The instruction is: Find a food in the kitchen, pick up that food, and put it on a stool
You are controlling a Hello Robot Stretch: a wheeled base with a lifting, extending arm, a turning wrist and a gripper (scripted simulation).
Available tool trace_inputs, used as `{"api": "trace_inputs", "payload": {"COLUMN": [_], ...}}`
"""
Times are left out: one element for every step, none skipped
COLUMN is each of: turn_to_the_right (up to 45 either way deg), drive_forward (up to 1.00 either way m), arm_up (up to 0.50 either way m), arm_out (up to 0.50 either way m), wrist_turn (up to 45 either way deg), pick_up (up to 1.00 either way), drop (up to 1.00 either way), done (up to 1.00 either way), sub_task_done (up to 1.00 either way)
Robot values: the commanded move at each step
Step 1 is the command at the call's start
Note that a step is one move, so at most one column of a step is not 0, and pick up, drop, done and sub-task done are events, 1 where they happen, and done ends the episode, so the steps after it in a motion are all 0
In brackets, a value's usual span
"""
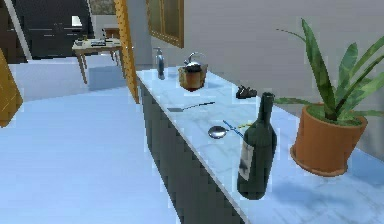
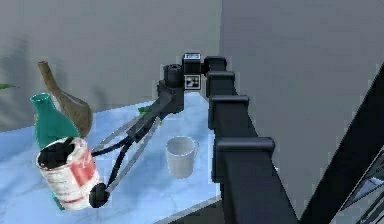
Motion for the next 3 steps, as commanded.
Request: {"api": "trace_inputs", "payload": {"turn_to_the_right": [0.0,-45.0,-45.0], "drive_forward": [0.0,0.0,0.0], "arm_up": [0.0,0.0,0.0], "arm_out": [-0.28,0.0,0.0], "wrist_turn": [0.0,0.0,0.0], "pick_up": [0.0,0.0,0.0], "drop": [0.0,0.0,0.0], "done": [0.0,0.0,0.0], "sub_task_done": [0.0,0.0,0.0]}}
